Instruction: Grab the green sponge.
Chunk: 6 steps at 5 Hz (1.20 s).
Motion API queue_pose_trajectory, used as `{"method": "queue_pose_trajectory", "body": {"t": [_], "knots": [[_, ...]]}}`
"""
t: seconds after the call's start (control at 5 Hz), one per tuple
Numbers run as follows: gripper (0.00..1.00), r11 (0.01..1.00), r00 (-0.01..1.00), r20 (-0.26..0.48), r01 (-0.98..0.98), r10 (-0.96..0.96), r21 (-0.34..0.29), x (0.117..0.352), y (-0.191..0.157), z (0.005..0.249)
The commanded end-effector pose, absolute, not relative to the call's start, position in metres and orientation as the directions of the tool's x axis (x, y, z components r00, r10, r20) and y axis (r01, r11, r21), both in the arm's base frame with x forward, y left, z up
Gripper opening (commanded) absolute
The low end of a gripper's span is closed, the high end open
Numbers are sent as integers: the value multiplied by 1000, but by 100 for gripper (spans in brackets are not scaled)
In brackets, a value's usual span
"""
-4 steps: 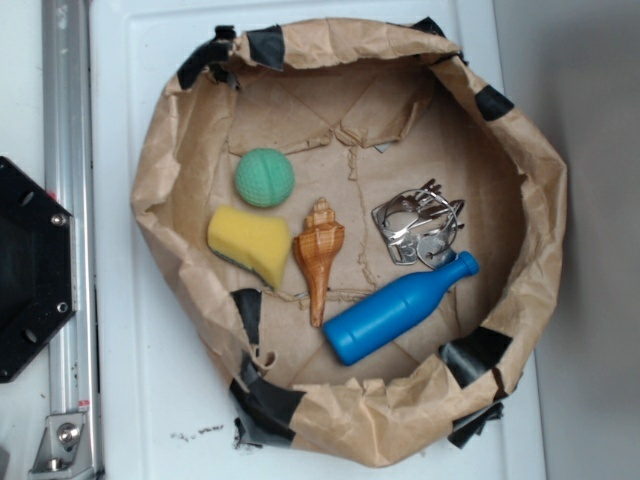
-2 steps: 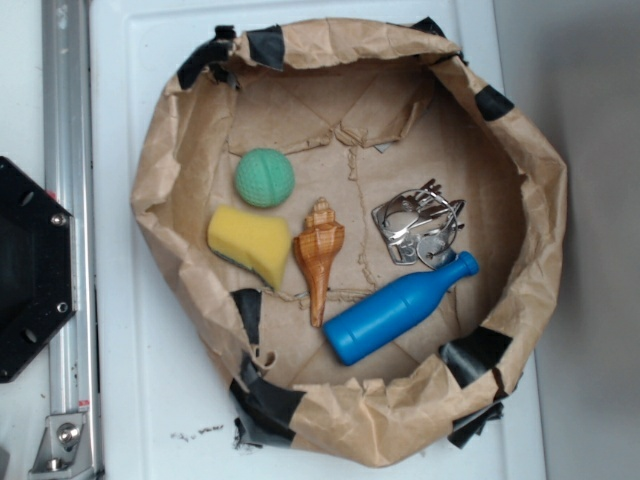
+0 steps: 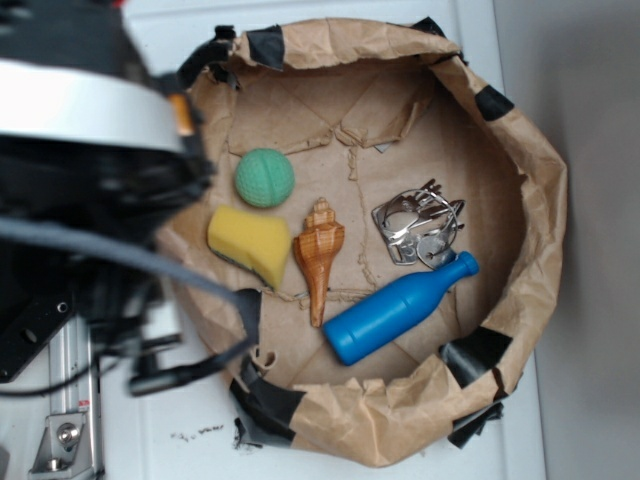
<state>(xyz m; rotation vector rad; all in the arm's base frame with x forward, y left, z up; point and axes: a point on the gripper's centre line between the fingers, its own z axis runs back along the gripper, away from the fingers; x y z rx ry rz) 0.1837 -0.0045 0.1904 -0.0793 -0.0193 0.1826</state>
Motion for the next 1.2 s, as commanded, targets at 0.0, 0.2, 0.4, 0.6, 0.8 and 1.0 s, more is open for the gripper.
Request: {"method": "queue_pose_trajectory", "body": {"t": [0.0, 0.2, 0.4, 0.6, 0.8, 1.0], "knots": [[100, 957, 961, -27, -275, 274, -92, 218, 13, 139], [100, 962, 966, -30, -260, 258, -82, 217, 8, 107], [100, 969, 973, -54, -227, 223, -93, 211, 3, 86], [100, 975, 977, -56, -210, 207, -69, 203, 1, 73], [100, 979, 980, -33, -197, 195, -54, 201, 0, 68], [100, 980, 981, -37, -192, 190, -48, 200, 0, 63]]}}
